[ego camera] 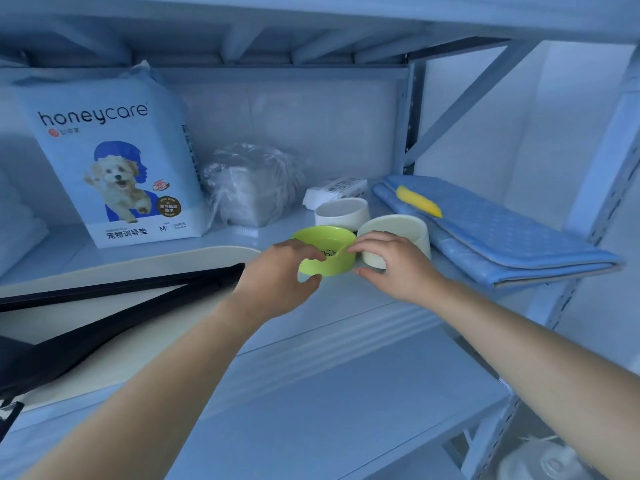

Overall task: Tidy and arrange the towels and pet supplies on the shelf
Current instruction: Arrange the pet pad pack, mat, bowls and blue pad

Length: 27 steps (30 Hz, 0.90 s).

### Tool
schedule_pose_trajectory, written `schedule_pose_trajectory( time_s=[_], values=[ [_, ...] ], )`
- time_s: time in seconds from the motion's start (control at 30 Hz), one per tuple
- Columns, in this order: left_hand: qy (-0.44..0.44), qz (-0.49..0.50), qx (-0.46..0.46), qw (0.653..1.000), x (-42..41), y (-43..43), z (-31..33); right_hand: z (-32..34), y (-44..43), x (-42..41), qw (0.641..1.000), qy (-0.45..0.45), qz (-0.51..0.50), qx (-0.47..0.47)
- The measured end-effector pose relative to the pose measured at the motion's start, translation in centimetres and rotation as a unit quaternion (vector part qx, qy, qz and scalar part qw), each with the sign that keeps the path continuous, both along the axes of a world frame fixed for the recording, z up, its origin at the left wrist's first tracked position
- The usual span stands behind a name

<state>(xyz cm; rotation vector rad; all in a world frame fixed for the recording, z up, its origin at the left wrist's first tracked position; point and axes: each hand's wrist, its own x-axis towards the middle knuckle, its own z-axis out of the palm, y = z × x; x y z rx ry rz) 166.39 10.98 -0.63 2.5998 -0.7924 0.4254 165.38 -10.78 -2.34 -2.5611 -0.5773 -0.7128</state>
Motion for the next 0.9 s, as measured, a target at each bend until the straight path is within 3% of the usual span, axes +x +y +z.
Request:
schedule_pose_trajectory(
  time_s=[0.3, 0.53, 0.9],
  values=[
    [-0.058, -0.109, 0.055, 0.991, 3.8, -7.6, 0.5, 1.2, -6.2, -0.9, 0.987, 0.038, -0.141, -0.065],
    [-0.074, -0.151, 0.109, 0.98, 4.5, -12.1, -0.2, 2.0, -9.3, -1.7, 0.975, 0.047, -0.182, -0.116],
    [-0.096, -0.073, 0.174, 0.977, 4.5, -15.6, -0.4, 2.9, -12.9, -0.7, 0.979, 0.072, -0.131, -0.141]
  ],
)
